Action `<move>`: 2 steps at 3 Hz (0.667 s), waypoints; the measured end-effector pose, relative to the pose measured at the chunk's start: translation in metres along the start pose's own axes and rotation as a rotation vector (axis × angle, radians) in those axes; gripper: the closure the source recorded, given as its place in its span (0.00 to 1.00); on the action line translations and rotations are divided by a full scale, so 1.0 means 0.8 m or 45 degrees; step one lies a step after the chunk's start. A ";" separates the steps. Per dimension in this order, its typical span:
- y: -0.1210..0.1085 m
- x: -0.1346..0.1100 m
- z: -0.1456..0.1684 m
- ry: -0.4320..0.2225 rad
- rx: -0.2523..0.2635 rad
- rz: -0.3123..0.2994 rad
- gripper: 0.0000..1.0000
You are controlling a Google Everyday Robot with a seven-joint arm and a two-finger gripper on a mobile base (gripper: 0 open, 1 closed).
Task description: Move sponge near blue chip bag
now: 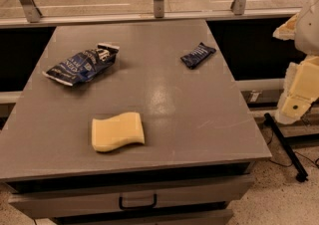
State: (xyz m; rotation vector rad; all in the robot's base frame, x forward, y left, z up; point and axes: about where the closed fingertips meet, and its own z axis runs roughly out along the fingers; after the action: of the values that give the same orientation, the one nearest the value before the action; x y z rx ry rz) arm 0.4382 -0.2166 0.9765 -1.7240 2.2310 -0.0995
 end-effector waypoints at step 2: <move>-0.001 -0.004 0.001 0.000 -0.002 -0.019 0.00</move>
Offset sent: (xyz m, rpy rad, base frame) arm 0.0031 0.0067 -0.0054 -0.0115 0.0241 0.0417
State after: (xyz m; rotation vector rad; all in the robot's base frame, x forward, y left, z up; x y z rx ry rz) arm 0.4395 -0.2134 0.9767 -1.7421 2.2188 -0.1008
